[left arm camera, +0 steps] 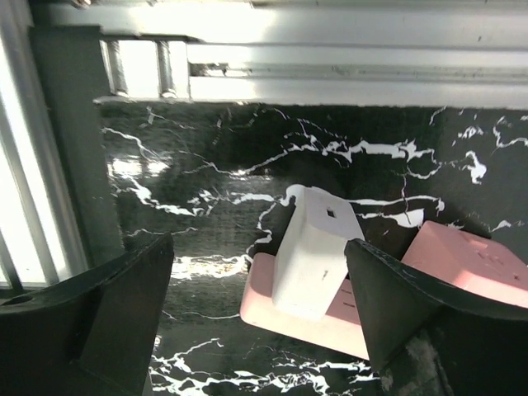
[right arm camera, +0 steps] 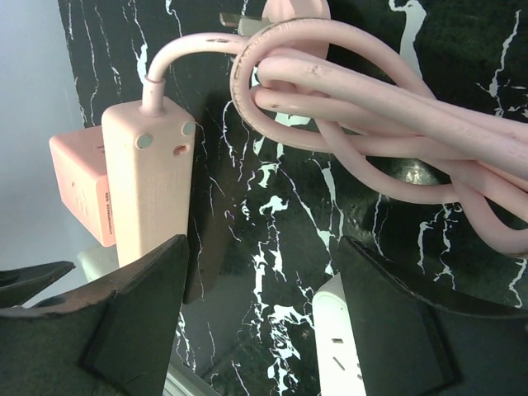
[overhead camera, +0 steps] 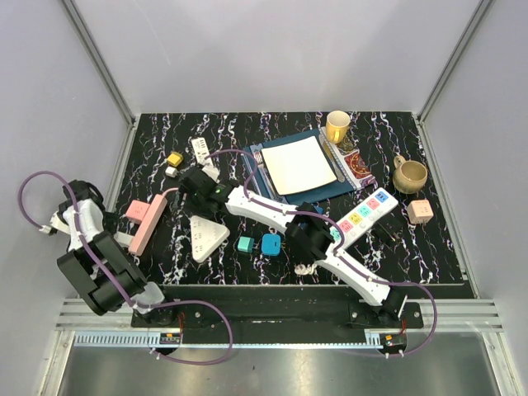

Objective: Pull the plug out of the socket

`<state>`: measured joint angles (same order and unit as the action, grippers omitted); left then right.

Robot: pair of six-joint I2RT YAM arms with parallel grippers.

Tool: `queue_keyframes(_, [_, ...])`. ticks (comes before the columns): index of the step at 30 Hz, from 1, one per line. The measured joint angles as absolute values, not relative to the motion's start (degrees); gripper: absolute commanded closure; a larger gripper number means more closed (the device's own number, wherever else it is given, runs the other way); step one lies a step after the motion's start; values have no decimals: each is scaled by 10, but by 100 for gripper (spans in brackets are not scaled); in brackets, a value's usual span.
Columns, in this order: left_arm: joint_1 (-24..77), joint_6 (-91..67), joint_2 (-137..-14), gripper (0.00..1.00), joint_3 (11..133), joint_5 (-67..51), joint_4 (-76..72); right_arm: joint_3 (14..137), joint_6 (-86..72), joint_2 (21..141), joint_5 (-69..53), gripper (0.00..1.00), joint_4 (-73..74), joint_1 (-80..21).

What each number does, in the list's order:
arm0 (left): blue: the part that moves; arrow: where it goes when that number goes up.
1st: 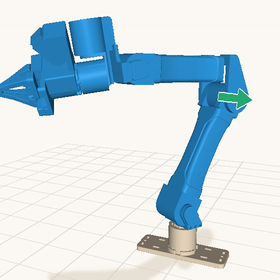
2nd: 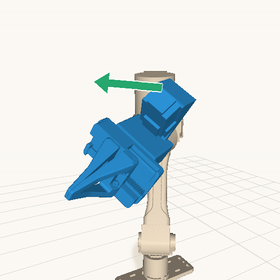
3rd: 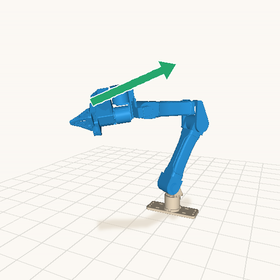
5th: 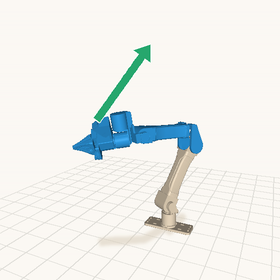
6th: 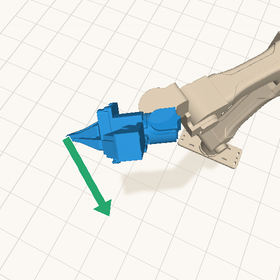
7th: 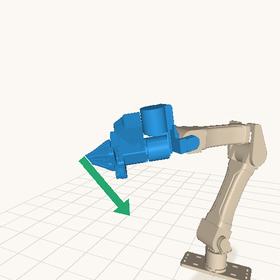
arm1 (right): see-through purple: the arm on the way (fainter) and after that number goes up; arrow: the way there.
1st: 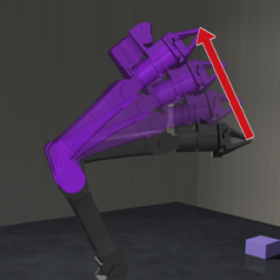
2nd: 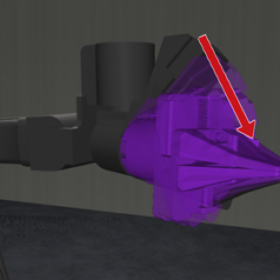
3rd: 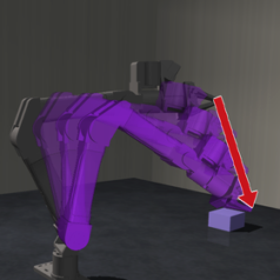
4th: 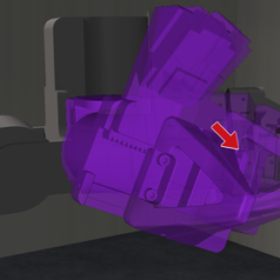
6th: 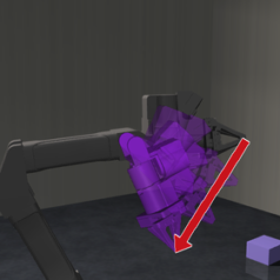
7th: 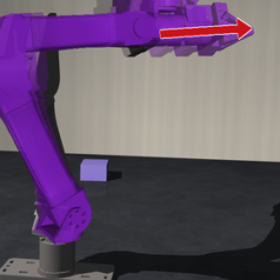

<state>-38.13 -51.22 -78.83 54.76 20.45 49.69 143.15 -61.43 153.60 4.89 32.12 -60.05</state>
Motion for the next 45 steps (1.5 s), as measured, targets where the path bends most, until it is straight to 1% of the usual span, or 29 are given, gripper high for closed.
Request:
queue_keyframes(10, [-403,-482,-854,10,547,123,455,1421,-610,1536,40,22,311,-601])
queue_keyframes(13, [-412,-476,-883,12,547,112,455,1421,-605,1536,38,22,311,-601])
queue_keyframes(17, [-418,-470,-905,26,550,96,455,1421,-598,1536,36,22,311,-601])
queue_keyframes(18, [-418,-469,-906,33,550,93,454,1421,-596,1536,35,22,311,-601])
queue_keyframes(21, [-418,-466,-906,41,552,86,454,1421,-592,1536,35,22,311,-601])
queue_keyframes(24, [-419,-464,-904,44,552,81,455,1421,-588,1536,35,22,311,-601])
queue_keyframes(28, [-420,-461,-893,46,552,64,462,1421,-583,1536,34,22,311,-601])
queue_keyframes(31, [-420,-455,-883,55,552,49,471,1421,-578,1536,34,22,311,-601])
queue_keyframes(32, [-420,-454,-880,67,552,46,471,1421,-576,1536,34,22,311,-601])
queue_keyframes(34, [-420,-448,-876,80,552,39,468,1421,-573,1536,34,22,311,-601])
queue_keyframes(35, [-420,-441,-874,90,551,36,469,1421,-572,1536,34,22,311,-601])
queue_keyframes(37, [-420,-433,-869,100,550,30,470,1422,-570,1536,34,21,311,-601])
queue_keyframes(45, [-415,-417,-808,100,539,33,464,1433,-573,1536,23,21,306,-601])
